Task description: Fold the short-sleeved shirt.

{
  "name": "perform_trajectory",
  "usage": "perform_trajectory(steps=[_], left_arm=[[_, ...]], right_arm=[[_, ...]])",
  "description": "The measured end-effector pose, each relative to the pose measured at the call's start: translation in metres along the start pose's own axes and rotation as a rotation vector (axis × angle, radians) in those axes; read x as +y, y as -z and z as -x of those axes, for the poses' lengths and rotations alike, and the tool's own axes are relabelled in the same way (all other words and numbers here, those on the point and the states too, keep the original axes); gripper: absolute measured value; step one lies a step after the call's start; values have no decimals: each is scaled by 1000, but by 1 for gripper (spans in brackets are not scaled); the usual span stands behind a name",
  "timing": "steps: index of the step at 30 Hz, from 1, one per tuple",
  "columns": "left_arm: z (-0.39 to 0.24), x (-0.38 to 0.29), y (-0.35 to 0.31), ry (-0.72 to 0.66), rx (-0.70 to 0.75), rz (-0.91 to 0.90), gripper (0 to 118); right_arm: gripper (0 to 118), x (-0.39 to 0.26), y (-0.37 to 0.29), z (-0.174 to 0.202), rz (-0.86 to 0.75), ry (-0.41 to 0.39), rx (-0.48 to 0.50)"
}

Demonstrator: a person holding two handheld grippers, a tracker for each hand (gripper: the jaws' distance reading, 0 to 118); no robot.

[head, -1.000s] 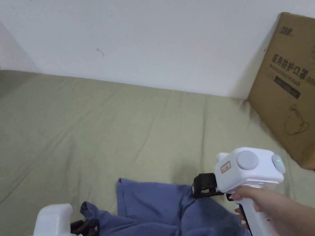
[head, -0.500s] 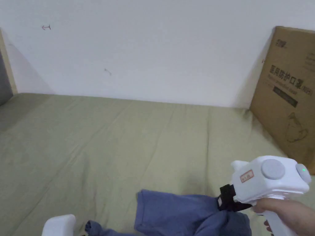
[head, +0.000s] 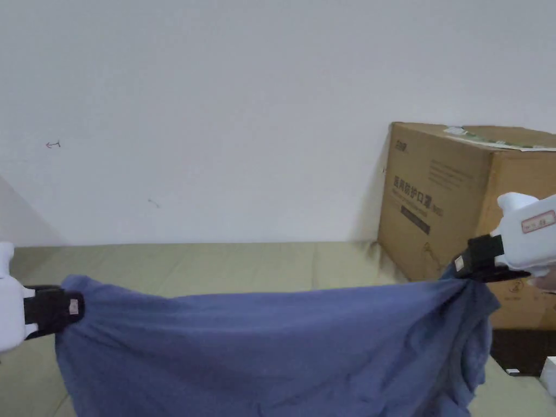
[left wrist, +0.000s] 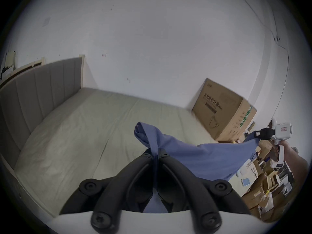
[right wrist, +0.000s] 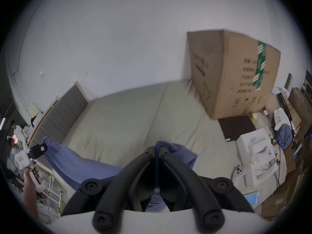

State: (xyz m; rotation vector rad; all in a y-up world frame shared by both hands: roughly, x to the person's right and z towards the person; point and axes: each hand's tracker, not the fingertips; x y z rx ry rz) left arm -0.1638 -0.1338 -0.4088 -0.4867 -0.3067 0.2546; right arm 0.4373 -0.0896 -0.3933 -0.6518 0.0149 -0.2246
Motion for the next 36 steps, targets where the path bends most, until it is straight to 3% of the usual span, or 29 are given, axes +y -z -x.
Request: perform_trajectory(steps=[4, 11, 16, 29, 33, 36], left_arm=[[-12, 45, -15, 8, -94, -72, 2], [-29, 103, -12, -19, -71, -105, 2], [-35, 131, 8, -15, -46, -135, 2], [-10, 175, 108, -8, 7, -208, 2], [-3, 159, 142, 8, 14, -199, 2], [5, 118, 173, 0, 41, -110, 2]], right_arm=[[3, 26, -40, 3, -96, 13, -1], [3, 74, -64, 30, -250, -43, -26], [3, 116, -50, 49, -287, -129, -88], [3, 189, 39, 71, -362, -249, -184], [3, 176, 74, 60, -345, -228, -192], [3, 131, 109, 42, -274, -144, -210]])
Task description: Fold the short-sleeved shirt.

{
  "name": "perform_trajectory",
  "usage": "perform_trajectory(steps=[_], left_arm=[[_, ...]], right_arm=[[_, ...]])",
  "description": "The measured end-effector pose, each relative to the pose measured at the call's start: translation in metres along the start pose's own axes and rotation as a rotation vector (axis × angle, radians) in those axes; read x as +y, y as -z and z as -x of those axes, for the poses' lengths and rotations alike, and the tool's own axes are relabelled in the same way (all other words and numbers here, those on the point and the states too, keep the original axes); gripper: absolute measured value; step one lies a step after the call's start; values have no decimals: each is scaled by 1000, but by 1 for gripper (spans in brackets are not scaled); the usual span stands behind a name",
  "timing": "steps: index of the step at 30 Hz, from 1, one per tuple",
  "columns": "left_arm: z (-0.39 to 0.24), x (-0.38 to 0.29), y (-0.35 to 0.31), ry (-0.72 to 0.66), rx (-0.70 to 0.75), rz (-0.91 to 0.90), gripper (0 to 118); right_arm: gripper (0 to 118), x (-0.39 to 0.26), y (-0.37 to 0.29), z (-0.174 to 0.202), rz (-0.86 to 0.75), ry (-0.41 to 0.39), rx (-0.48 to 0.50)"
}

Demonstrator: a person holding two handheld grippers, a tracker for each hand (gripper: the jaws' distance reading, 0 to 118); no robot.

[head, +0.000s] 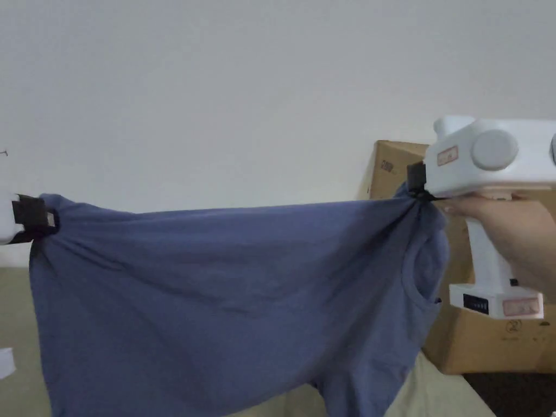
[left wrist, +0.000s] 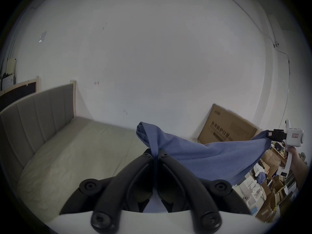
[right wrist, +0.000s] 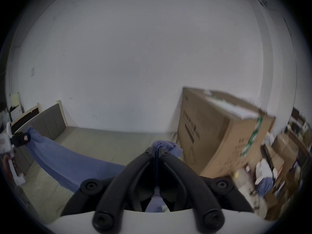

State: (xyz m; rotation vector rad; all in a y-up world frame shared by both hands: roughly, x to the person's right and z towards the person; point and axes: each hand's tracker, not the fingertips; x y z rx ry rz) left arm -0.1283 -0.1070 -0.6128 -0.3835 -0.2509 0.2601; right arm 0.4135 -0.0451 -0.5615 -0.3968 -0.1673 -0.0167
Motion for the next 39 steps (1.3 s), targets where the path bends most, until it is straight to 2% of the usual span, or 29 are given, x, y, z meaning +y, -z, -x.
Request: perform_trajectory(steps=[3, 5, 8, 10, 11, 12, 14, 19, 21, 23, 24, 25, 26, 27, 28, 29, 30, 31, 33, 35, 37, 38, 39], left_arm=[[12, -80, 22, -20, 3, 155, 2], [22, -145, 30, -43, 4, 283, 2], [38, -240, 18, -57, -10, 478, 2], [52, -297, -6, -96, -33, 604, 2], [58, -317, -20, -96, -27, 639, 2], [63, -334, -36, -87, -24, 649, 2], [69, -352, -77, -89, -41, 637, 2], [92, -362, -161, -189, -58, 641, 2], [94, -363, -179, -179, -56, 646, 3], [91, -364, -189, -146, -36, 630, 4], [89, -363, -192, -145, -35, 612, 10], [85, -363, -197, -141, -35, 585, 28], [82, -362, -200, -135, -20, 554, 75], [79, -361, -202, -135, -9, 534, 108], [75, -360, -205, -131, 4, 515, 117], [73, -356, -208, -128, 10, 483, 115], [69, -348, -216, -148, -27, 399, 115], [65, -342, -220, -132, -30, 398, 115], [45, -328, -229, -92, -45, 345, 115], [20, -315, -240, -42, -41, 240, 112], [-14, -306, -255, 0, -23, 88, 110], [-28, -303, -262, 47, -22, -25, 97], [-40, -300, -266, 91, -32, -81, 78]], right_arm=[[3, -94, 25, -5, 127, 88, 15], [3, -172, 28, -6, 243, 119, 22], [3, -291, 19, -13, 433, 126, 44], [3, -362, -7, -17, 553, 95, 44], [3, -387, -23, -19, 579, 86, 38], [3, -411, -41, -24, 585, 74, 73], [3, -437, -81, -33, 580, 134, 133], [3, -453, -168, -51, 556, 149, 153], [3, -453, -188, -56, 557, 162, 165], [7, -453, -196, -62, 548, 221, 177], [18, -452, -201, -62, 521, 261, 172], [39, -451, -203, -63, 496, 291, 166], [89, -449, -204, -63, 491, 308, 153], [116, -448, -203, -62, 490, 319, 144], [115, -445, -203, -58, 499, 319, 135], [109, -445, -211, -56, 489, 332, 145], [111, -436, -212, -52, 391, 333, 156], [113, -429, -214, -43, 398, 323, 168], [114, -411, -221, -23, 368, 257, 191], [110, -391, -231, 6, 275, 174, 206], [107, -375, -248, 35, 72, 101, 202], [92, -369, -254, 50, -25, 69, 194], [69, -366, -259, 63, -107, 42, 179]])
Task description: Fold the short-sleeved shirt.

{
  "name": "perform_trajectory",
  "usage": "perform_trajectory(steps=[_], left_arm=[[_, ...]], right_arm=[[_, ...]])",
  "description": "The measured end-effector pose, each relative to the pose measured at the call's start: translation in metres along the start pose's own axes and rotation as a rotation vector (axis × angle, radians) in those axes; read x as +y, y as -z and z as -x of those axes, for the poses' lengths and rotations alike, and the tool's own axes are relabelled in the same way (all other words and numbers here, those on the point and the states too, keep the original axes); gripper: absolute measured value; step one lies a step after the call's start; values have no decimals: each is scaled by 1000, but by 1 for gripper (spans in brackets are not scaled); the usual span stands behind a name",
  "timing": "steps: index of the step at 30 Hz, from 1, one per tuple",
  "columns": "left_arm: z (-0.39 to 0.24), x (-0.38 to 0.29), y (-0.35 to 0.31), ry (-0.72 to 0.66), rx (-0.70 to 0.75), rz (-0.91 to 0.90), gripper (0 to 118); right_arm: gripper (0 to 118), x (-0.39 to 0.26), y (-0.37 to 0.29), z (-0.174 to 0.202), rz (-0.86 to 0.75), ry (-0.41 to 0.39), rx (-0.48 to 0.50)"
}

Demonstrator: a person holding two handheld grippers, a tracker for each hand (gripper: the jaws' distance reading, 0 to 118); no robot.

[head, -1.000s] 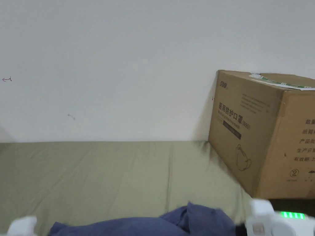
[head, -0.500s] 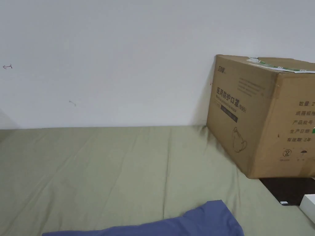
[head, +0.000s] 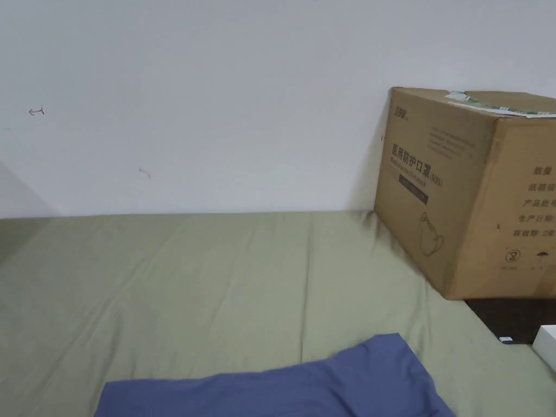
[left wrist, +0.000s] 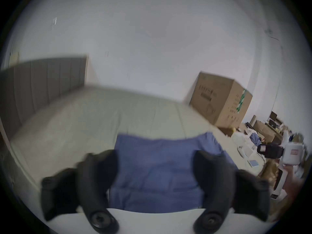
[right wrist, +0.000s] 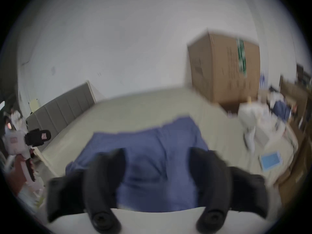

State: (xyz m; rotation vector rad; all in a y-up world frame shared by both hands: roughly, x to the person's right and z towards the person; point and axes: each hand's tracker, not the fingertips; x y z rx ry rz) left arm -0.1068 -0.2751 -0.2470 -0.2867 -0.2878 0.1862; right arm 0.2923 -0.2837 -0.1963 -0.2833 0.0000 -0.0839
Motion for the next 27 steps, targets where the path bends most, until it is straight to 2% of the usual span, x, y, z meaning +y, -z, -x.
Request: perform_trajectory(steps=[1, 2, 3, 4, 7, 10, 12, 15, 17, 19, 21, 22, 23, 25, 26, 27], left_arm=[[-13, 1, -3, 53, -13, -44, 54], [-25, 1, -2, 107, -9, -90, 14], [-35, 0, -3, 171, 25, -133, 0], [-42, -1, -4, 188, 41, -155, 0], [-42, 6, -9, 119, -85, -141, 0], [-32, 37, -16, 142, -79, -203, 0], [-16, 70, -2, 146, -70, -175, 0], [22, 123, 55, 94, -80, 83, 0], [46, 137, 108, 66, -23, 307, 0], [78, 134, 169, 21, -5, 535, 0], [105, 113, 221, -16, -30, 680, 0], [118, 101, 246, -39, -7, 759, 5], [128, 87, 265, -64, 16, 789, 30], [140, 60, 300, -57, 83, 794, 100], [145, 47, 311, -55, 111, 799, 114], [147, 35, 324, -36, 121, 791, 118]], right_arm=[[40, 2, -4, 11, -69, -41, -6], [0, 4, -3, 22, -103, -73, -21], [0, 7, -7, 32, -140, -102, -42], [0, 11, -8, 39, -156, -99, -27], [0, 19, -11, 43, -148, -83, 17], [0, 24, -15, 38, -123, -87, 15], [0, 25, -20, 33, -116, -76, 16], [0, 24, -15, 24, -70, -65, 12], [0, 23, -7, 22, -22, -88, 24], [0, 20, -1, 23, -8, -111, 21], [0, 17, 6, 21, -9, -99, 35], [0, 16, 10, 20, -2, -83, 61], [0, 16, 15, 20, 10, -76, 74], [0, 12, 30, 21, 53, -89, 70], [0, 10, 36, 21, 69, -102, 61], [0, 8, 42, 20, 86, -112, 57]])
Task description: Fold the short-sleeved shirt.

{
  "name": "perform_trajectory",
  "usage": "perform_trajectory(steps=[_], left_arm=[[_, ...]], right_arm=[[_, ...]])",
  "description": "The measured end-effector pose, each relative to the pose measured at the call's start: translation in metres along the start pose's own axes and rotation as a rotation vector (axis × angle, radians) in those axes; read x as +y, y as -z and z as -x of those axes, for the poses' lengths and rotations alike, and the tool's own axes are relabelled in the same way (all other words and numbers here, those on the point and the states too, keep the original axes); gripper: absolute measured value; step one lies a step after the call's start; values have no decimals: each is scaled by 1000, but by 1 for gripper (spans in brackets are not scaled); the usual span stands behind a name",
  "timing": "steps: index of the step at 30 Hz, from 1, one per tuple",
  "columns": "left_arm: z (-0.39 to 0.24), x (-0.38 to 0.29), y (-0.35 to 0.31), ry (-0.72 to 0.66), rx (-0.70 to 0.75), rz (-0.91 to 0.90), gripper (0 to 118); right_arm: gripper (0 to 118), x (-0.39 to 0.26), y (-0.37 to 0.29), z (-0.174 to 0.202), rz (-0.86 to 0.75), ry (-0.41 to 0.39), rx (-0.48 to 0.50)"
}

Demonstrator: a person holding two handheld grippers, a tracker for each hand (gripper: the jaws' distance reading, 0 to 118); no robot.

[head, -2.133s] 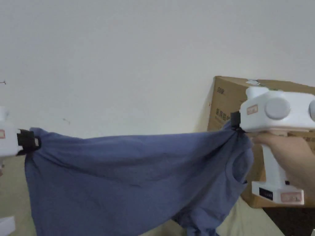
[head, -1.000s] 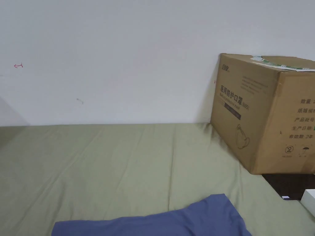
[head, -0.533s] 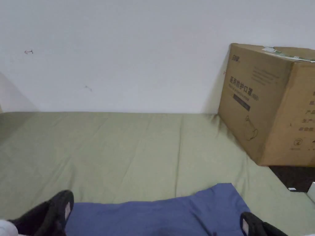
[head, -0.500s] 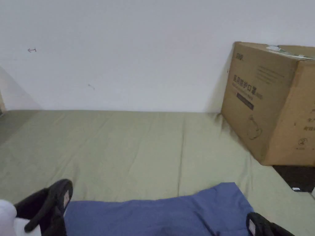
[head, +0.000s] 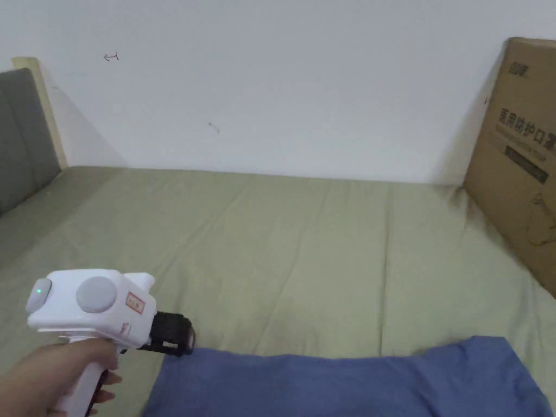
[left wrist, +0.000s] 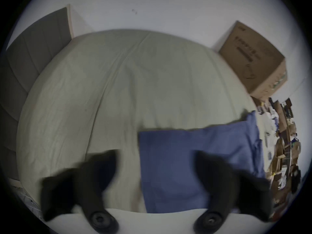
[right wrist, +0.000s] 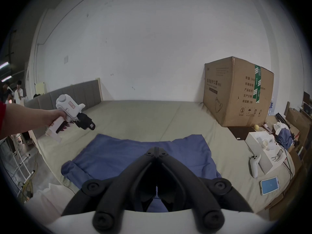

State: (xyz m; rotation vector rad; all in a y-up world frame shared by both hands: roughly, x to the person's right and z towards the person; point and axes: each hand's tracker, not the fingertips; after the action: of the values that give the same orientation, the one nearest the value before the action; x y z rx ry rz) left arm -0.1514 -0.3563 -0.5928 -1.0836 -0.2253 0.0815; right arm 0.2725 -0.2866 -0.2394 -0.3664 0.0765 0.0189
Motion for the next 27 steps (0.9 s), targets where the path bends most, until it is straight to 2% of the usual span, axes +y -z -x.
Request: perform_trajectory(steps=[3, 9, 11, 15, 16, 18, 19, 21, 22, 23, 25, 27], left_arm=[[14, 6, 44, 8, 18, -15, 116], [16, 12, 105, 7, 32, 72, 117], [13, 11, 111, 68, 54, 90, 118], [4, -1, 106, 69, 78, 32, 117], [-3, -4, 101, 78, 110, 8, 112], [-18, -13, 86, 105, 139, -45, 86], [-18, -16, 82, 133, 152, -65, 66], [-27, -23, 69, 153, 103, -75, 14], [-30, -25, 67, 172, 101, -69, 2], [-34, -31, 63, 184, 58, -49, 2], [-41, -32, 58, 214, 87, -61, 2], [-45, -32, 42, 208, 78, -112, 2]], right_arm=[[0, -6, 17, -5, 42, 0, 1], [0, -22, 46, -15, 126, 14, -12], [0, -28, 55, -18, 156, 43, -15], [0, -36, 67, -20, 176, 88, -23], [0, -36, 68, -21, 175, 99, -24], [0, -37, 67, -22, 172, 117, -21], [0, -36, 67, -24, 170, 123, -18], [0, -33, 66, -28, 168, 133, -12], [0, -30, 65, -31, 165, 139, -7], [0, -26, 65, -35, 161, 148, 3], [0, -9, 74, -54, 136, 190, 49], [0, 16, 91, -84, 98, 252, 44]])
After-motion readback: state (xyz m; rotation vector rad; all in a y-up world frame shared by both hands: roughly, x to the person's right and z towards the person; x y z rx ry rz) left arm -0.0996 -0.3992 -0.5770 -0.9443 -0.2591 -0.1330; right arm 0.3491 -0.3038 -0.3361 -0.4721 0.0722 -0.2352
